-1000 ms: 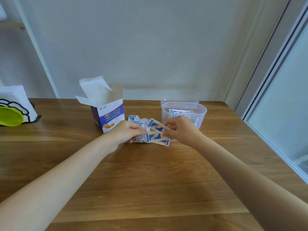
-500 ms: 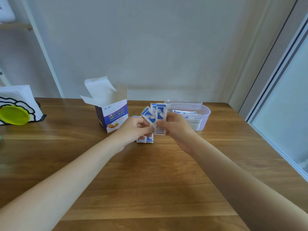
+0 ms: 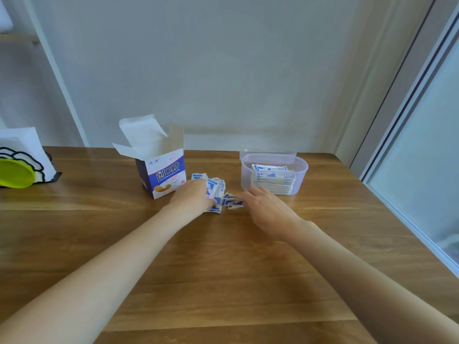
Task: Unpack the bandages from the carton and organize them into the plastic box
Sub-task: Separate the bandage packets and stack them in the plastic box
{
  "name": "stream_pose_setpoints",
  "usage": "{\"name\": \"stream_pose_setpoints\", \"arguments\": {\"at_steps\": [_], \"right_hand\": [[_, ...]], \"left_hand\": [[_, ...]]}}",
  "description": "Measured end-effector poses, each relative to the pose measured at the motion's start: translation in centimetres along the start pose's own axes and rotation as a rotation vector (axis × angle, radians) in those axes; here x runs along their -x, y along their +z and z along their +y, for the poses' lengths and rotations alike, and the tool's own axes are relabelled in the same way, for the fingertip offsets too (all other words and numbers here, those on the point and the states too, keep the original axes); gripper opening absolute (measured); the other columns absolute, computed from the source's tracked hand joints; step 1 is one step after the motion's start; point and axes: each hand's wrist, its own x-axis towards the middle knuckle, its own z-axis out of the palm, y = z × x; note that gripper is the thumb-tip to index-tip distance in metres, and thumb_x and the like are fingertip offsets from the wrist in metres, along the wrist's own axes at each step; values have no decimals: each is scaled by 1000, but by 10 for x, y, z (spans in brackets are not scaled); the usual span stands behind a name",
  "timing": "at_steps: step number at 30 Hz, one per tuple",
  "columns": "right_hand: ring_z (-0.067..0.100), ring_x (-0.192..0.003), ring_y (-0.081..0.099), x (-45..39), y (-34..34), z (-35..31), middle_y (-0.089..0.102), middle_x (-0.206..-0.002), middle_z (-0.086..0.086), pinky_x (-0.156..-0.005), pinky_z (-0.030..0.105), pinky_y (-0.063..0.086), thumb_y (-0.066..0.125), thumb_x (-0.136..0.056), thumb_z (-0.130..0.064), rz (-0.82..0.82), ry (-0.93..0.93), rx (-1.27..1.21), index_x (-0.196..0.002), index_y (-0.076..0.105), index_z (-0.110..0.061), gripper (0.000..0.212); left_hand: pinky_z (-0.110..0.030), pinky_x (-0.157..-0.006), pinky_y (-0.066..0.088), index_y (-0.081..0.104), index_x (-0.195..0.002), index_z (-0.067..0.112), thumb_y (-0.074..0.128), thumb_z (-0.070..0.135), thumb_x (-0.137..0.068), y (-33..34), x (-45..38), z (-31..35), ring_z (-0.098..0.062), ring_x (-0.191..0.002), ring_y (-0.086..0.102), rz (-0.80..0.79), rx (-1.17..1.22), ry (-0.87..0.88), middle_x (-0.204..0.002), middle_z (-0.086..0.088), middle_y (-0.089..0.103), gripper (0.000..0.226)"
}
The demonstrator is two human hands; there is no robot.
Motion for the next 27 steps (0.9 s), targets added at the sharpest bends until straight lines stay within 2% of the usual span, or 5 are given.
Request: {"name": "stream_pose_setpoints", "arguments": {"at_steps": [6, 17, 21, 25, 27], "right_hand": [[21, -99, 55, -1, -7, -1, 56, -116, 5, -72, 29, 45, 44, -95, -10, 31, 32, -95, -125, 40, -15, 30], [23, -107, 57, -11, -7, -6, 54, -126, 7, -83, 35, 53, 43, -97, -16, -30, 60, -74, -133, 33, -18, 38], [25, -105, 60, -11, -8, -2, 54, -130, 7, -82, 36, 55, 45, -95, -10, -43, 88, -93, -134, 31, -18, 42], [25, -106, 60, -9, -9, -4, 53, -132, 7, -82, 37, 55, 45, -95, -10, -38, 77, -104, -135, 30, -19, 43], [24, -108, 60, -8, -9, -5, 52, -133, 6, -82, 35, 56, 45, -95, -11, -34, 70, -101, -135, 30, -20, 44]], "left_hand": [[-23, -64, 37, 57, -112, 13, 64, 28, -86, -6, 3, -20, -18, -93, 58, -53, 289, -36, -102, -5, 65, 31], [-9, -53, 21, 62, -112, 14, 58, 27, -90, -16, 14, -18, -9, -103, 57, 4, 407, -41, -115, 1, 65, 25], [-10, -60, 35, 62, -106, 11, 58, 24, -90, -14, 13, -19, -9, -83, 58, -19, 555, -52, -112, 0, 65, 21], [-30, -76, 55, 56, -113, 11, 53, 19, -93, -7, 10, -11, -18, -97, 65, -35, 853, -96, -119, -9, 64, 22], [-27, -70, 55, 50, -124, 14, 49, 24, -94, -4, 11, -2, -16, -94, 64, -58, 845, -82, -121, -8, 62, 31]]}}
